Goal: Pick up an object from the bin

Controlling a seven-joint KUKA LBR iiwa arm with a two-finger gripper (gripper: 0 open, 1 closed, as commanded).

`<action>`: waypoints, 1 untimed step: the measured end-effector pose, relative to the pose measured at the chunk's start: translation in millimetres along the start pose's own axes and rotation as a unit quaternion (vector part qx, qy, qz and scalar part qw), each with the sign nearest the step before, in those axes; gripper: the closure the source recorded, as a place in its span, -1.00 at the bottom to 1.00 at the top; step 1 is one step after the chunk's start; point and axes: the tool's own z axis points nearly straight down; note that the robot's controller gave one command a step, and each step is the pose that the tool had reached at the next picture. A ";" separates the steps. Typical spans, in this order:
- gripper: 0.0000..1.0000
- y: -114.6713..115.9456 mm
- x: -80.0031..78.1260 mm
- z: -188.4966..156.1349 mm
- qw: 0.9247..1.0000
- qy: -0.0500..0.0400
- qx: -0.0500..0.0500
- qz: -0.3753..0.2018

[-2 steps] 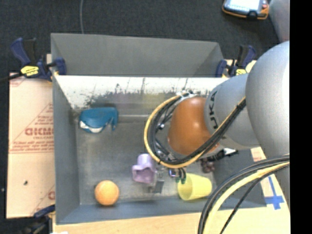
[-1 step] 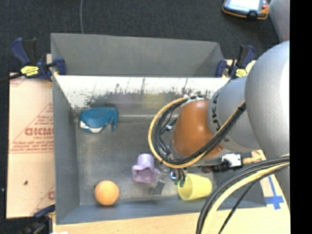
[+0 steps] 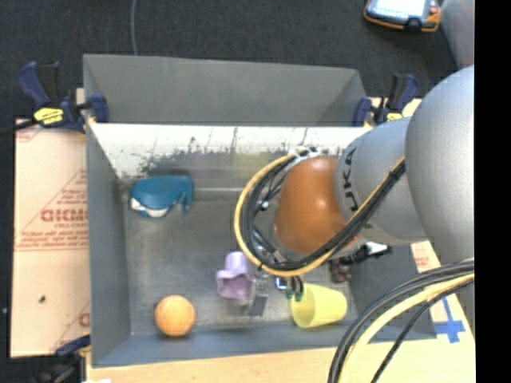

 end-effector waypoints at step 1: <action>-1.00 -11.9 -35.4 -91.3 0.996 0.001 0.002 0.084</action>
Offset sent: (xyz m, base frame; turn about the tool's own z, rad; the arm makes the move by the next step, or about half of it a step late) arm -0.0004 0.0145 0.0072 0.0165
